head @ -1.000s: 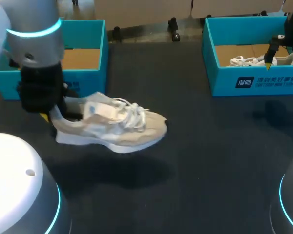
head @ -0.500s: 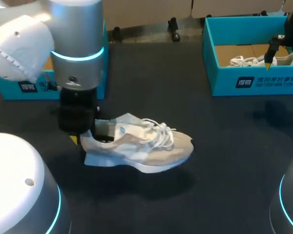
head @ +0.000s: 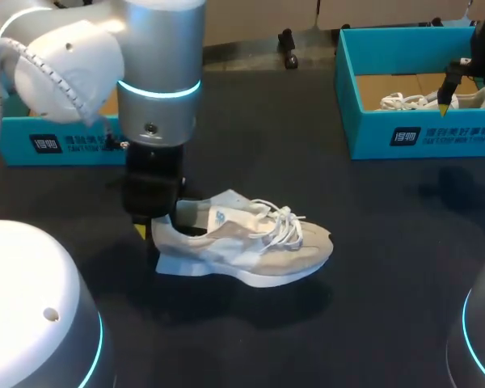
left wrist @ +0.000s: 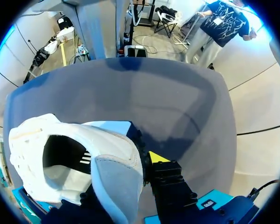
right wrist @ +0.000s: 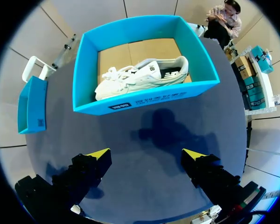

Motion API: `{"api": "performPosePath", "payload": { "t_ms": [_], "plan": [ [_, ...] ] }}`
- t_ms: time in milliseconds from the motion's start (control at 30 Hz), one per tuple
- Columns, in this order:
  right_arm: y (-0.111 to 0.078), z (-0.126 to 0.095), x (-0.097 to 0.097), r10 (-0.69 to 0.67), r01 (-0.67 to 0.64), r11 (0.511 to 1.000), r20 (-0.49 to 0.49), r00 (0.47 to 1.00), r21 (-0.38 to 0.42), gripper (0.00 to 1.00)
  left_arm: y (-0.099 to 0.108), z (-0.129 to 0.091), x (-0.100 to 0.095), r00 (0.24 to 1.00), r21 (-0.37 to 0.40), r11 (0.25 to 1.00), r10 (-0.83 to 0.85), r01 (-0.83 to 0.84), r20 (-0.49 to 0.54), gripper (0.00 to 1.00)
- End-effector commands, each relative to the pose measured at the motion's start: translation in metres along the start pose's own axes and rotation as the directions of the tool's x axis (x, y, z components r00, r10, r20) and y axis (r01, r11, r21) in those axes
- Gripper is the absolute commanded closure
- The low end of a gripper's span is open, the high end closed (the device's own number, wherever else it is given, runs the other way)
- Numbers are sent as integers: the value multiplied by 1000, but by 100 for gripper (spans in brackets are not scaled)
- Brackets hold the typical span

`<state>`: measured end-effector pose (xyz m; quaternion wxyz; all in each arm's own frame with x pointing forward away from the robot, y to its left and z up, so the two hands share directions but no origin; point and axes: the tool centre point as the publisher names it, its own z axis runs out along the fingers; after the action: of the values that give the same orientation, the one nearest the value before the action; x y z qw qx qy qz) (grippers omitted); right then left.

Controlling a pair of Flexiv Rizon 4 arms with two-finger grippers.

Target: Take the shoe out of the shoebox, open the shoe tongue, remove and reinsert the insole, then place the shoe into the shoebox

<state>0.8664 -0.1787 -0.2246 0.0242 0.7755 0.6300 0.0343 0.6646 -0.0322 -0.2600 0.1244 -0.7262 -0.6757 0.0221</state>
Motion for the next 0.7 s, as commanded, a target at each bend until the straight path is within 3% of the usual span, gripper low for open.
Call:
{"api": "performPosePath", "payload": {
  "t_ms": [33,133,200,400,433,700],
  "plan": [
    [0,0,0,0,0,1000,-1,1000,-1,0,0,3,-6,1000,13,1000,3,-3,2,100],
    [0,0,0,0,0,1000,-1,1000,-1,0,1,13,-25,1000,1,1000,-23,23,20,100],
    [0,0,0,0,0,1000,-1,1000,-1,0,-1,17,-33,999,37,999,-7,6,39,100],
    [0,0,0,0,0,1000,-1,1000,-1,0,0,32,-58,999,-3,999,-35,35,34,100],
    [0,0,0,0,0,1000,-1,1000,-1,0,0,34,-62,998,-43,997,-57,58,27,100],
    [0,0,0,0,0,1000,-1,1000,-1,0,10,53,-92,997,-56,996,-63,65,37,100]
  ]
}}
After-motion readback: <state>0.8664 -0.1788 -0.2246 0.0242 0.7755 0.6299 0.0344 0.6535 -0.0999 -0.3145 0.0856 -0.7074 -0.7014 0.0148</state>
